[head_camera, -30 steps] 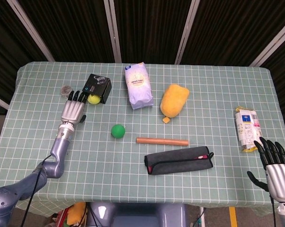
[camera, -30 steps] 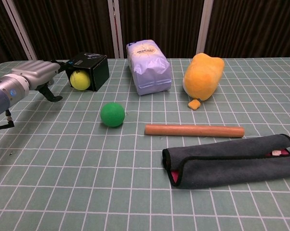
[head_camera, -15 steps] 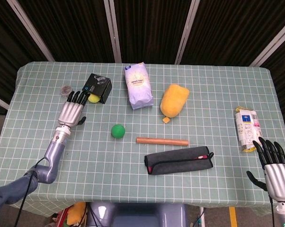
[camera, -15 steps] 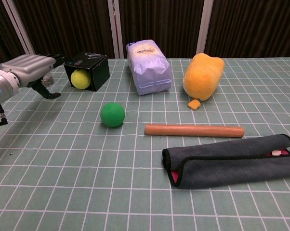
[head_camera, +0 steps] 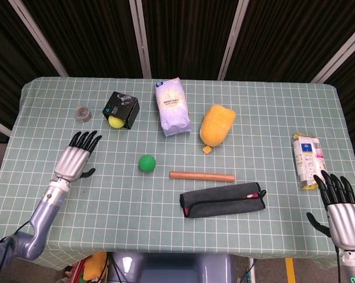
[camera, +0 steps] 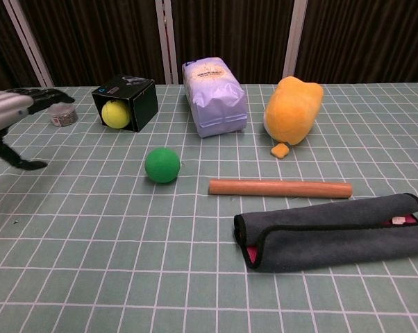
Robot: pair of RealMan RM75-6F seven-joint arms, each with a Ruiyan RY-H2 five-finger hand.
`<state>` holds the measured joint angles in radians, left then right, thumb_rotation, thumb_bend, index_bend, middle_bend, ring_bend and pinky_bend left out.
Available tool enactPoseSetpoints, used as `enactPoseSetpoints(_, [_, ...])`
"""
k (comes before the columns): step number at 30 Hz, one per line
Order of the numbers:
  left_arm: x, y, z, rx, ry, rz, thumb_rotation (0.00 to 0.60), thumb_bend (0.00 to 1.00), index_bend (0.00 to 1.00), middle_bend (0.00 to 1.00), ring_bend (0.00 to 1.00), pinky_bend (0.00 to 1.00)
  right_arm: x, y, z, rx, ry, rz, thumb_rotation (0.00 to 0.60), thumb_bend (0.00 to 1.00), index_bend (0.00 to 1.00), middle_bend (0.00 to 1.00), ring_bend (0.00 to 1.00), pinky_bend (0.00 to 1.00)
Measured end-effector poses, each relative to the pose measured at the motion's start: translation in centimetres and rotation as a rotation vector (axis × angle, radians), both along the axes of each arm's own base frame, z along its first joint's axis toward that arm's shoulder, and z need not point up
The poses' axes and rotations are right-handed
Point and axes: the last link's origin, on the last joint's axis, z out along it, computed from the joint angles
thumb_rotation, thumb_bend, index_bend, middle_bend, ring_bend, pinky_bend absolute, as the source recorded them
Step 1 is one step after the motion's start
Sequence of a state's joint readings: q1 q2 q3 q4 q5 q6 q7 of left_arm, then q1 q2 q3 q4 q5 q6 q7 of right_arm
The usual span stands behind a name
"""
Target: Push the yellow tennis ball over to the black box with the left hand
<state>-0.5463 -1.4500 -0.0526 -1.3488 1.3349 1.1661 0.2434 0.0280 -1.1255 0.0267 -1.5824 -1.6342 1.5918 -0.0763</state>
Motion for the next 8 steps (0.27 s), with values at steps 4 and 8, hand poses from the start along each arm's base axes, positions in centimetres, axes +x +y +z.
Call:
enactPoseSetpoints(4, [-0.8, -6.4, 1.9, -0.007, -0.028, 0.007, 0.600, 0.18, 0.00, 0.00, 0.00, 0.00, 0.1, -0.1, -0.4, 0.010, 0.012, -0.005, 0.600, 0.27, 0.00, 0.00, 0.00, 0.00])
enactPoseSetpoints(8, [-1.9, -12.2, 3.9, 0.033, -0.002, -0.018, 0.600, 0.18, 0.00, 0.00, 0.00, 0.00, 0.2, -0.1, -0.7, 0.016, 0.008, -0.006, 0.600, 0.27, 0.00, 0.00, 0.00, 0.00])
